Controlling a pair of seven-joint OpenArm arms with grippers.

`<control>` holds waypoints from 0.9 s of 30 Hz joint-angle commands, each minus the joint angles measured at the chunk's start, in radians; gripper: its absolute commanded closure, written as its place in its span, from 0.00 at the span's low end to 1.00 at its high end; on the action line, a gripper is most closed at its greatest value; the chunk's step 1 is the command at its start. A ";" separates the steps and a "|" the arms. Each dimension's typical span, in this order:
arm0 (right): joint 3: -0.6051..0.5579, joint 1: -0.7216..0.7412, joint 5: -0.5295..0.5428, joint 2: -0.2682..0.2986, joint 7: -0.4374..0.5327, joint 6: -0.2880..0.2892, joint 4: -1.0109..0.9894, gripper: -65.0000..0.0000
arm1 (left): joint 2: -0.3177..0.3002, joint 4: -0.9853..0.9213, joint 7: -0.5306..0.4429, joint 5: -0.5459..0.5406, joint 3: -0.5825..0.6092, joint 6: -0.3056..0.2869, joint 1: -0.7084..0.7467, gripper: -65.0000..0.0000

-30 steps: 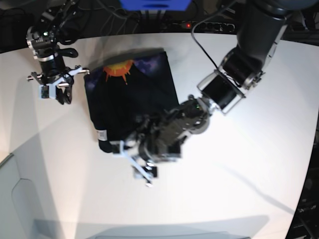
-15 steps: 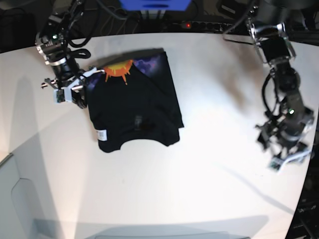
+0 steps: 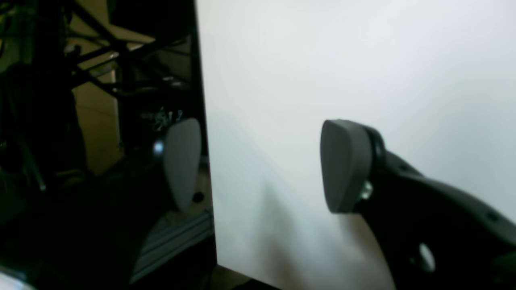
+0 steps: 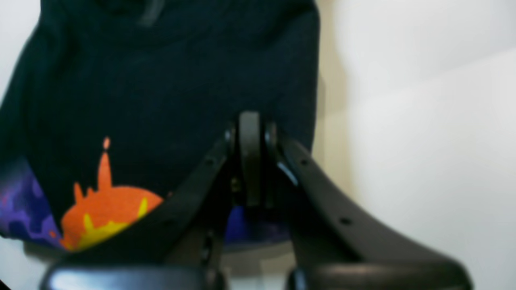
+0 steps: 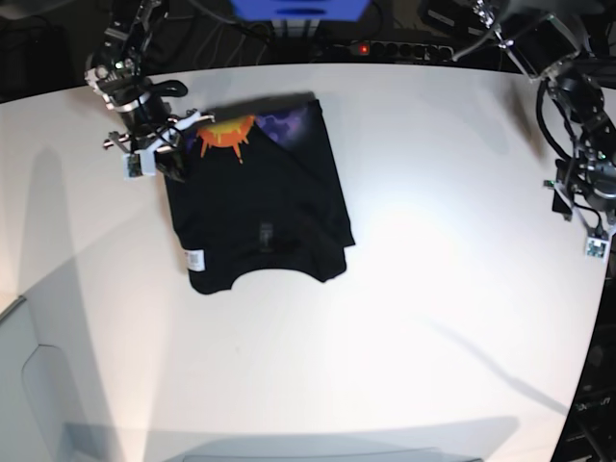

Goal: Fold the T-shirt properly
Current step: 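Grasp the printed edge with the right gripper and pull it square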

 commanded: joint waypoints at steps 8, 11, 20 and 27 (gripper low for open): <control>0.013 -0.045 0.012 -0.001 0.130 0.011 -0.102 1.00 | -0.034 0.020 -0.012 0.004 -0.055 0.005 0.001 0.31; 0.044 -0.068 0.050 -0.017 0.190 0.011 -0.033 1.00 | -0.037 0.020 -0.012 0.000 -0.074 0.005 0.027 0.31; -0.169 -0.162 0.154 -0.024 0.211 0.011 0.228 1.00 | -0.037 0.025 -0.012 0.000 -0.160 0.005 0.082 0.31; -0.438 -0.194 0.153 0.044 0.214 0.011 0.093 1.00 | -0.037 0.022 -0.012 0.000 -0.223 0.005 0.116 0.31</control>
